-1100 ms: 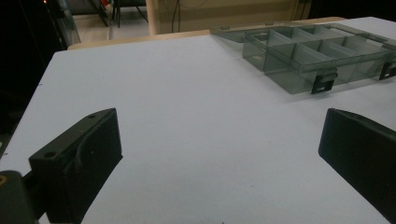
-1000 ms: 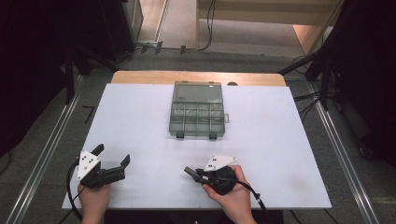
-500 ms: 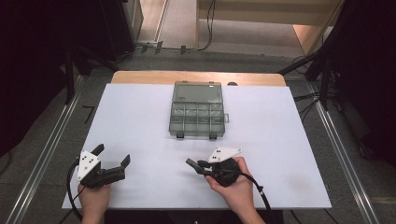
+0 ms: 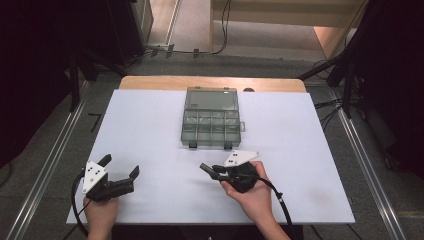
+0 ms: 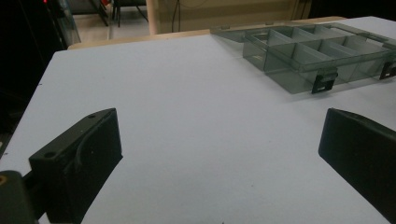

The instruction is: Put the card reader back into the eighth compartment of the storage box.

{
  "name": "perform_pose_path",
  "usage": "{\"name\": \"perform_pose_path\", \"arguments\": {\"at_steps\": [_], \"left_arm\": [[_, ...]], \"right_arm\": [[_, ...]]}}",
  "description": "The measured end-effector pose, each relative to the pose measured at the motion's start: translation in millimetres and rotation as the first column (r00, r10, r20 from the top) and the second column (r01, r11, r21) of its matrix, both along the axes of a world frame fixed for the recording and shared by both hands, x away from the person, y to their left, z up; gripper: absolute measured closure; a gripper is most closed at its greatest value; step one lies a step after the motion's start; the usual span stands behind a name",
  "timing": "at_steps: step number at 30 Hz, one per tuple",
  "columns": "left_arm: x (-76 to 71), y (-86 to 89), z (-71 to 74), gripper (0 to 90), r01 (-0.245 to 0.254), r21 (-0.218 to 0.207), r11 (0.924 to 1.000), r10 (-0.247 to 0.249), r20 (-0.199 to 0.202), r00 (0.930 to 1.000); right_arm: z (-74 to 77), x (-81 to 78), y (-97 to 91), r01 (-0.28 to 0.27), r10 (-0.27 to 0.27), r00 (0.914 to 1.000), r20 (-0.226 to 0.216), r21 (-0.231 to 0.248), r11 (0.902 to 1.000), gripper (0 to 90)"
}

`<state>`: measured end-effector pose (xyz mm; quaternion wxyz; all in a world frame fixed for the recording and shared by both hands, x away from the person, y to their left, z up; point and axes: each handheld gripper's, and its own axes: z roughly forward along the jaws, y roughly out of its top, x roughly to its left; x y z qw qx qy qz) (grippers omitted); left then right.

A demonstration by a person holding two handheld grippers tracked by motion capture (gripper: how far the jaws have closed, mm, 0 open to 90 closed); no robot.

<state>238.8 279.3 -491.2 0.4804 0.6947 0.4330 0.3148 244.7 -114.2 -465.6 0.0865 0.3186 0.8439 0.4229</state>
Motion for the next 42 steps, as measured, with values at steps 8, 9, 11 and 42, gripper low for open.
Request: {"name": "perform_pose_path", "arguments": {"at_steps": [8,9,11,42], "left_arm": [[0.0,-0.3,0.0,0.0,0.001,0.001,1.0,-0.001,0.0,1.0],[0.0,-0.3,0.0,0.0,0.001,0.003,1.0,-0.001,0.0,1.0],[0.0,-0.5,-0.1,0.0,0.0,0.004,1.0,0.0,0.0,1.0],[-0.1,-0.5,-0.1,0.0,0.002,0.004,1.0,-0.002,-0.002,1.0]], "right_arm": [[5.1,8.1,-4.3,0.011,-0.011,0.9999,0.005,0.007,0.9999,71.6],[5.7,8.8,-4.7,0.013,-0.013,0.9999,0.004,0.008,0.9999,71.6],[6.7,10.5,-6.1,0.013,-0.013,0.9999,0.005,0.011,0.9999,71.6],[14.6,46.1,-21.4,0.065,-0.066,0.9977,0.017,0.019,0.9977,71.6]]}}
